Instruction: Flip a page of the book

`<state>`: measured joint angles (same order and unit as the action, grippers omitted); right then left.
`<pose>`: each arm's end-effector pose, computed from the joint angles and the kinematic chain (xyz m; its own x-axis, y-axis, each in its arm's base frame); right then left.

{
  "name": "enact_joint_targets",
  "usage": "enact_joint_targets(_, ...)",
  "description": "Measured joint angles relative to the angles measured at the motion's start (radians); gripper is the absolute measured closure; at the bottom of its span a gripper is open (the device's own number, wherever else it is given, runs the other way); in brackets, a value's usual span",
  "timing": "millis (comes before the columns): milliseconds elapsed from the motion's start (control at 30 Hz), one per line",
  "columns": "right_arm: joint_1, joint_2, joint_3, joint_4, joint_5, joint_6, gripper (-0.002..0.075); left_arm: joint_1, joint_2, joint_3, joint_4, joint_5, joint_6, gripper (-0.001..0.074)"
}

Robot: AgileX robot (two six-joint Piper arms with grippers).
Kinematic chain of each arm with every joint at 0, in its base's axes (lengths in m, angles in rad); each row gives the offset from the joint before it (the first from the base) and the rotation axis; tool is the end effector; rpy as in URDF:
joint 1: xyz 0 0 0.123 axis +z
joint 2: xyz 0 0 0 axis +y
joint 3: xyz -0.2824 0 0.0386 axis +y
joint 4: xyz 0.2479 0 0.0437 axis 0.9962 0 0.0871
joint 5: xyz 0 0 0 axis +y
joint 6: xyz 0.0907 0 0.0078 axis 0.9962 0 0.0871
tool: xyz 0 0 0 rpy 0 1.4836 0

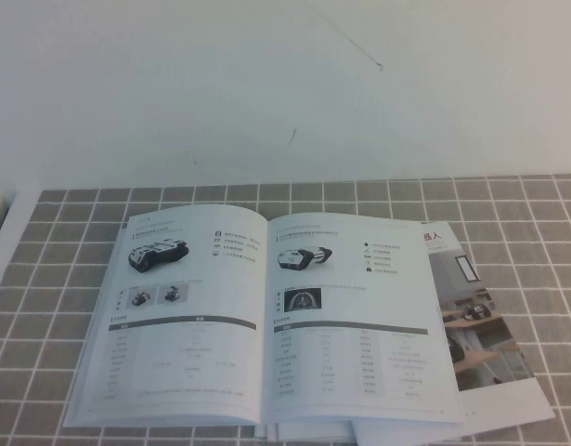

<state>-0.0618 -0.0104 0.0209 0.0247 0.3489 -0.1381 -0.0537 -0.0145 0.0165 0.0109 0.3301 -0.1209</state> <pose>0.0532 -0.0025 0.1752 -0.2726 -0.0980 -0.9571 0.0225 0.9939 -0.1082 0.0533 -0.0025 0.1785 -0.2462 -0.0973 -0.9643 0.0232 0.9941 -0.1062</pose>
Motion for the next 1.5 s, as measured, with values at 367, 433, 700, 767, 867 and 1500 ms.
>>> enact_joint_targets(367,0.000,0.000,0.000,0.000,0.000,0.000,0.0729,0.000,0.000,0.000,0.000,0.000,-0.002,0.0738)
enact_joint_targets(433,0.000,0.000,0.000,0.000,0.000,0.000,0.0729,0.000,0.000,0.000,0.000,0.000,-0.002,0.0738)
enact_joint_targets(700,0.000,0.000,0.000,0.000,0.000,0.000,0.0729,0.000,0.000,0.000,0.002,0.000,-0.002,0.0738)
enact_joint_targets(767,0.000,0.000,0.000,0.000,0.000,0.000,0.0729,0.000,0.000,0.000,0.002,0.000,-0.002,0.0738)
enact_joint_targets(867,0.000,0.000,0.000,0.000,0.000,0.000,0.0729,0.000,0.000,0.000,0.008,-0.012,-0.002,0.0738)
enact_joint_targets(1500,0.000,0.000,0.007,-0.001,-0.404,0.010,0.0729,0.000,0.000,0.006,0.012,-0.559,-0.002,0.0738)
